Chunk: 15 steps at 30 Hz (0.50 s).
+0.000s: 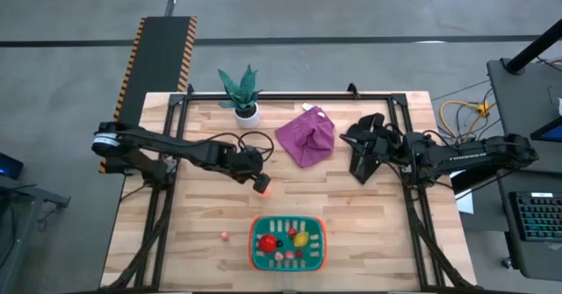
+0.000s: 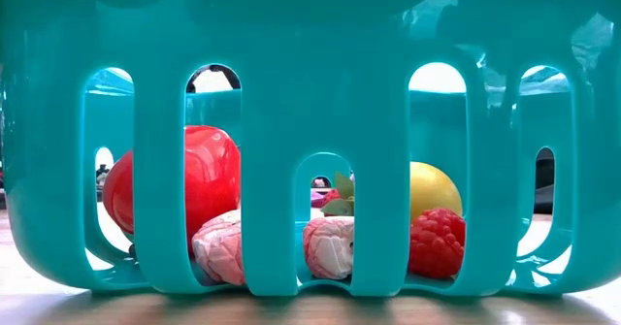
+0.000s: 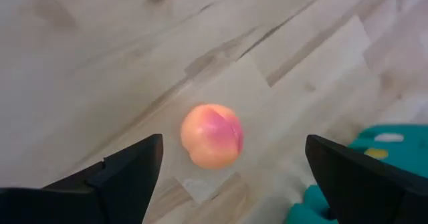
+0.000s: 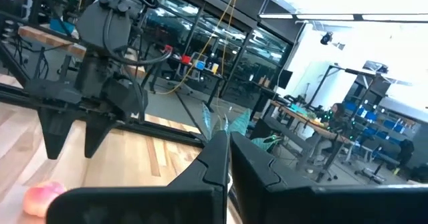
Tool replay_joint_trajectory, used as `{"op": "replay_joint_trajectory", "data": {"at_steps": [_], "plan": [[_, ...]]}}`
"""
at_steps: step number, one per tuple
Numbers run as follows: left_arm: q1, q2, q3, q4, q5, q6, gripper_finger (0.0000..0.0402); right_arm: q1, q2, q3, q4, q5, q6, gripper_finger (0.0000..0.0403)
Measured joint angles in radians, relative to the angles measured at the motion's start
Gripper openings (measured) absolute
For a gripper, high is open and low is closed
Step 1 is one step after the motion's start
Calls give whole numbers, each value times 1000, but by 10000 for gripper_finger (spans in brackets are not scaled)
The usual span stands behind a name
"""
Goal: Pick and placing Produce into tupperware
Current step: Put the pink peach into the green basket
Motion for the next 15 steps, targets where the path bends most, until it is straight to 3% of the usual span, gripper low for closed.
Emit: {"op": "replay_joint_trajectory", "data": {"at_steps": [15], "plan": [[-8, 156, 2, 58, 85, -81, 352, 0, -2, 0, 10, 0, -48, 9]]}}
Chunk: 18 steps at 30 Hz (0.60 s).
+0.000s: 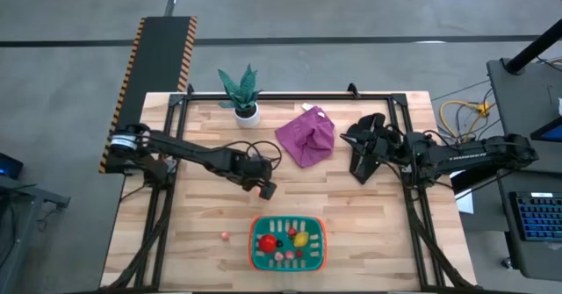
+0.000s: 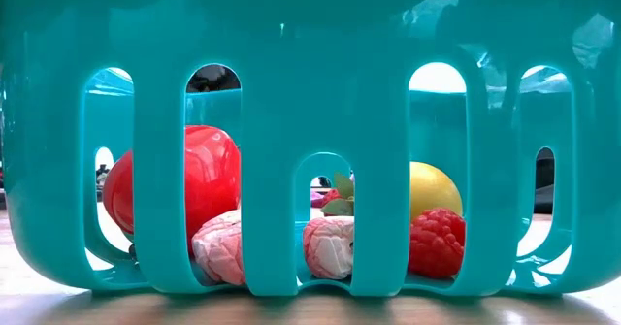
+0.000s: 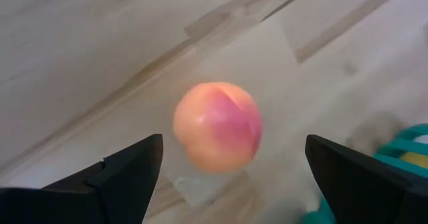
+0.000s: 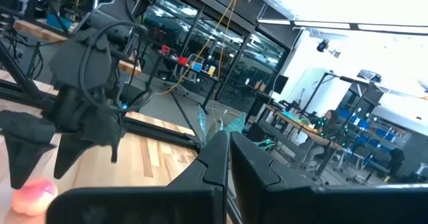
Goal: Pick and placing Produce into tupperware
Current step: Put the pink peach into the green basket
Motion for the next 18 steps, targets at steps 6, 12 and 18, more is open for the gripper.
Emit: {"op": "replay_joint_trajectory", "data": {"at_steps": [6, 12, 18], "plan": [[0, 47, 13, 8, 0, 0, 352, 0, 1, 0, -2, 0, -7, 9], [0, 108, 26, 13, 0, 6, 352, 0, 0, 0, -2, 0, -7, 9], [1, 140, 27, 10, 0, 22, 351, 0, 0, 0, -2, 0, -7, 9]]}}
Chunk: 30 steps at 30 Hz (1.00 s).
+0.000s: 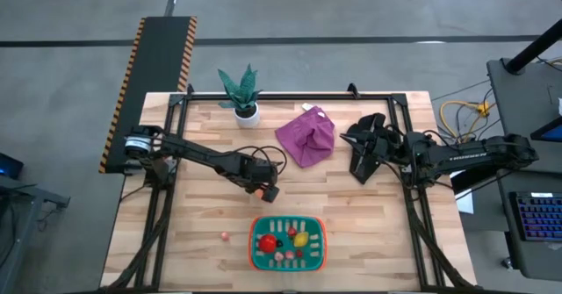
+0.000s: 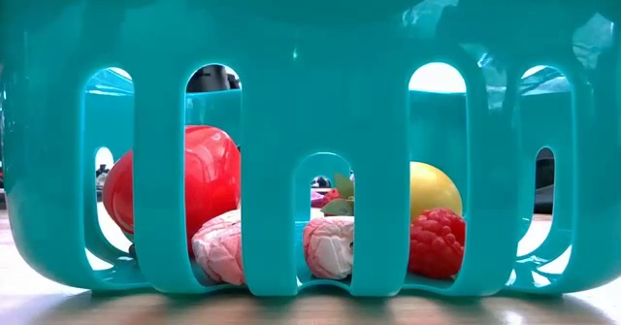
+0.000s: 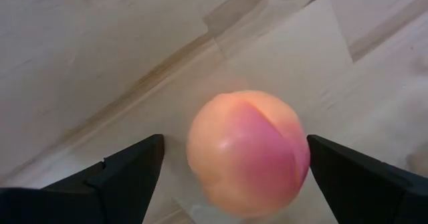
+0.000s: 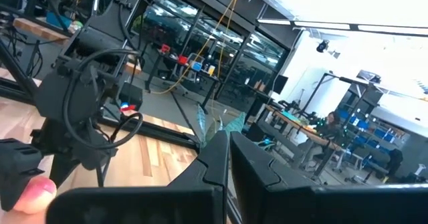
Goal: Pick and placing Produce into tupperware
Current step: Put the pink peach into the green basket
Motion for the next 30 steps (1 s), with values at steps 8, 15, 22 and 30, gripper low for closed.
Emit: {"op": "replay_joint_trajectory", "data": {"at_steps": [8, 15, 22, 30], "plan": [[13, -7, -3, 9, -6, 16, 351, 0, 0, 0, 0, 0, 0, 9], [19, -7, -4, 15, -19, 67, 303, 0, 0, 0, 0, 0, 0, 9], [19, -8, -5, 15, -17, 86, 229, 0, 0, 0, -1, 0, 0, 9], [23, -11, -4, 15, -11, 93, 198, 0, 0, 0, -1, 0, 0, 9]]}}
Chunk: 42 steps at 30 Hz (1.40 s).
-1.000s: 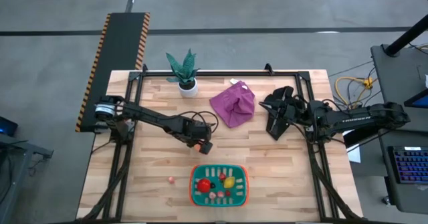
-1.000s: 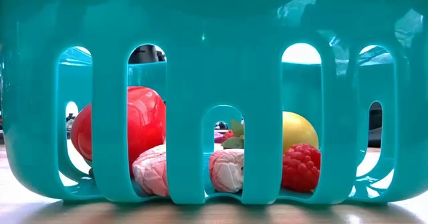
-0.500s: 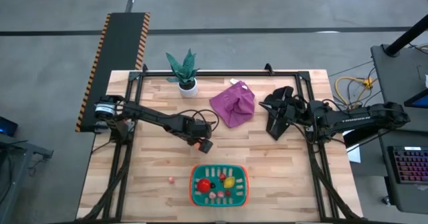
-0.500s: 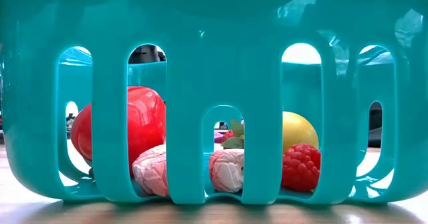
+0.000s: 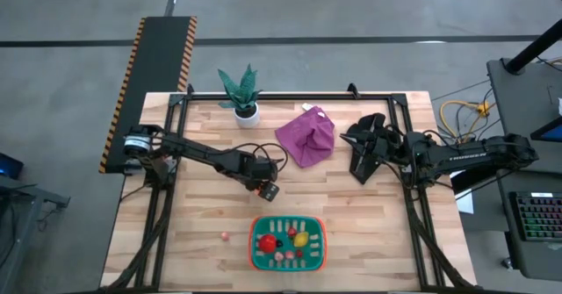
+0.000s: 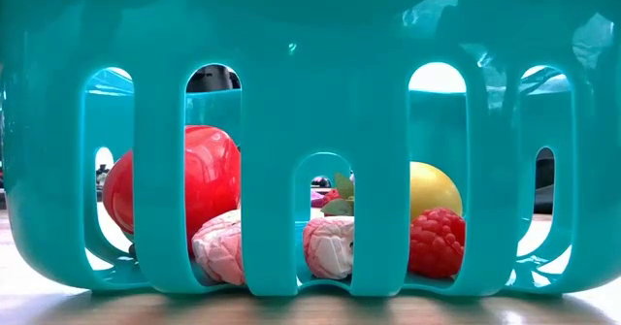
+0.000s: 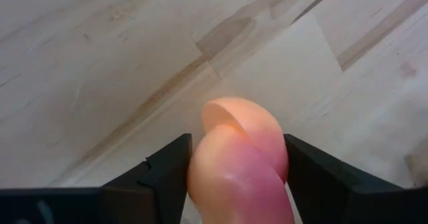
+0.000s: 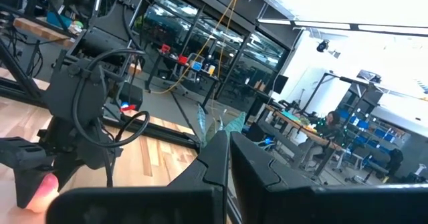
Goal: Pick and placing Produce into tupperware
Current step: Put the pink peach into the green basket
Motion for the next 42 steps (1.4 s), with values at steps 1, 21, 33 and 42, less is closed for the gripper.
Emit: {"op": "replay_joint_trajectory", "data": {"at_steps": [1, 21, 33, 42], "plan": [[0, 0, 0, 0, 1, 1, 198, 0, 0, 0, 0, 0, 0, 9], [2, -72, 0, -57, 6, 27, 196, 0, 0, 0, -7, 0, 0, 9], [-1, -291, 5, -29, 4, 55, 196, 0, 0, 0, -6, 0, -5, 9], [-86, -384, 7, 217, -6, 74, 196, 0, -2, 0, 0, 0, -16, 9]]}}
